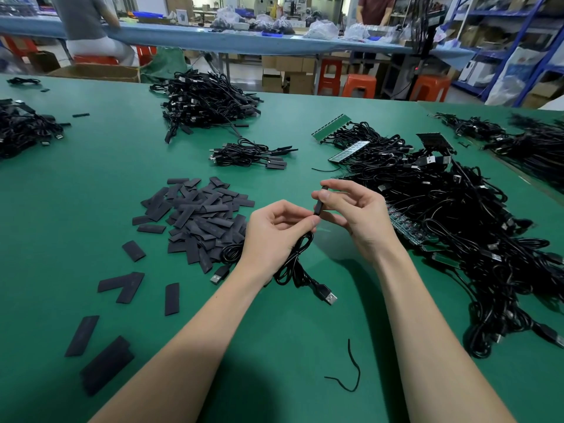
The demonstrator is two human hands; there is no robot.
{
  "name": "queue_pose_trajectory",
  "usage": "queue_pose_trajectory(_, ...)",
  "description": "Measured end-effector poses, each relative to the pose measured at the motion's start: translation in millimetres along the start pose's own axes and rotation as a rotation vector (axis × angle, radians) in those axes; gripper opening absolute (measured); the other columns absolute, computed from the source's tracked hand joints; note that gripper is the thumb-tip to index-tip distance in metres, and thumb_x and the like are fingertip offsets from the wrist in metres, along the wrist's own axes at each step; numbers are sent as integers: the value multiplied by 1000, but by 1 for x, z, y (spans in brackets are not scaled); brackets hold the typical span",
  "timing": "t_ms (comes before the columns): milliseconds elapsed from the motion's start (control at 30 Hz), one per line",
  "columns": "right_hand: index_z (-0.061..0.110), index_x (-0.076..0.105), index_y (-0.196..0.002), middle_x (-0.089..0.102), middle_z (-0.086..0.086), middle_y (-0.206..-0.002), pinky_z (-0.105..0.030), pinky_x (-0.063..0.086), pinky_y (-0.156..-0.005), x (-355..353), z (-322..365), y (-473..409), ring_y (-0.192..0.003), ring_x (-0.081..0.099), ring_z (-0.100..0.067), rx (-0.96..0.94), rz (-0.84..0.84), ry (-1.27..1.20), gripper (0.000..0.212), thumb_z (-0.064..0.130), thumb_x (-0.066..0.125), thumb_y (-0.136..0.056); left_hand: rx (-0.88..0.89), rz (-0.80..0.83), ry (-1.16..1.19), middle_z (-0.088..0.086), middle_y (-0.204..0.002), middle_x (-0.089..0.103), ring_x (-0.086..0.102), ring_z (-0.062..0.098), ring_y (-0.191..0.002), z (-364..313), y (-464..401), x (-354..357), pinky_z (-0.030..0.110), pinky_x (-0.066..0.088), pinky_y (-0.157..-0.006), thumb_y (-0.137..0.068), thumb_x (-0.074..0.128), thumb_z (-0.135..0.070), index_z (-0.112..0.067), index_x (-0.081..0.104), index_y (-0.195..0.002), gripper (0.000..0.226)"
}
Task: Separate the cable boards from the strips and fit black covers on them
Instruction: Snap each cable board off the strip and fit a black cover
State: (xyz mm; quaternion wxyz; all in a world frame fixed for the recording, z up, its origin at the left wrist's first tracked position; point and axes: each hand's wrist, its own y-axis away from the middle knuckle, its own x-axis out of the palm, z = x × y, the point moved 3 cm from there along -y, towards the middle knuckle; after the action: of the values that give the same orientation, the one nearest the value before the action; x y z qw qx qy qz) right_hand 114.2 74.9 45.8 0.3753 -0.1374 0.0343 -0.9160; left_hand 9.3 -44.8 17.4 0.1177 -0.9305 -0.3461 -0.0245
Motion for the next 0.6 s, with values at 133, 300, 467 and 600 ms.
queue_pose_trajectory(133,10,75,-95,78,-15,-91,-30,60,-73,-1,2,-1,-82,74,-21,0,-18,0,14,1,75,-85,3,7,-4,8,-76,77,74,15,-73,-1,1,1,18,54,-72,-78,85,-9,-16,74,-79,13)
queue_pose_trajectory(300,10,72,-97,78,-14,-92,-30,59,-74,0,1,-1,-86,75,-20,0,-4,0,10,3,70,-89,7,3,-12,7,-76,77,74,15,-73,-2,2,1,18,54,-71,-78,85,-9,-16,74,-78,13)
queue_pose_trajectory(467,11,59,-118,76,-17,-105,-29,58,-77,3,-2,0,-91,74,-23,54,105,-60,25,3,64,-95,59,-65,-42,4,-79,77,75,18,-75,-4,0,0,19,56,-73,-78,85,-7,-17,72,-79,16)
queue_pose_trajectory(600,6,67,-116,77,-12,-105,-24,57,-79,3,-4,-1,-94,73,-18,107,158,-23,23,6,66,-93,85,-80,-92,-1,-75,75,72,12,-71,-3,0,1,18,54,-71,-78,84,-6,-19,71,-78,18)
